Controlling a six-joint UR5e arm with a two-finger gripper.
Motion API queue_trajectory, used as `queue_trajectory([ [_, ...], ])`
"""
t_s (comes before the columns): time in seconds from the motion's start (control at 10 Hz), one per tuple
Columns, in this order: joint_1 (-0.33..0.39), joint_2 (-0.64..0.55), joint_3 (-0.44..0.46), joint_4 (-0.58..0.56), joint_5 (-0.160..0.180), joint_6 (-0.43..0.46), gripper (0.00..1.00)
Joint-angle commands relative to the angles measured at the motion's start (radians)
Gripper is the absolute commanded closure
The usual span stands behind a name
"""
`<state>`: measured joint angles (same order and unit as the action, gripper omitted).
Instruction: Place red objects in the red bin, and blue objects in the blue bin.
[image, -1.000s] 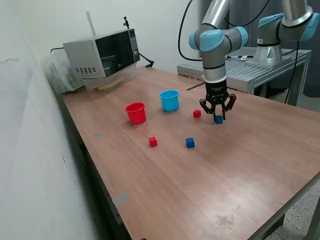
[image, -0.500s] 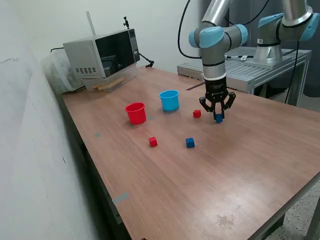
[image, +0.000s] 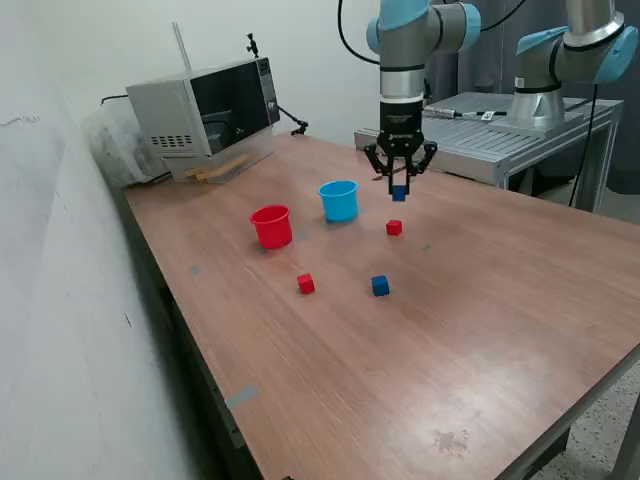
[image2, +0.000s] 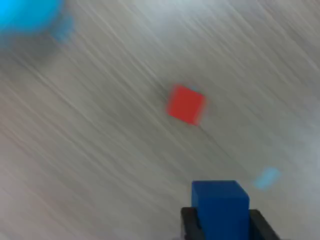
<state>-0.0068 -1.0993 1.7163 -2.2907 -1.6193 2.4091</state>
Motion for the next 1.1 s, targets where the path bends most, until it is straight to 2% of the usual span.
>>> queue_trajectory([
  [0.0, -0.195, -0.045, -0.05, 0.13, -0.102, 0.455, 1.0],
  [0.3, -0.312, -0.044, -0.052, 0.152, -0.096, 0.496, 1.0],
  [0.7, -0.305, -0.002, -0.043, 0.14, -0.093, 0.496, 1.0],
  [1.0, -0.295, 0.029, -0.043, 0.131, -0.077, 0.487, 1.0],
])
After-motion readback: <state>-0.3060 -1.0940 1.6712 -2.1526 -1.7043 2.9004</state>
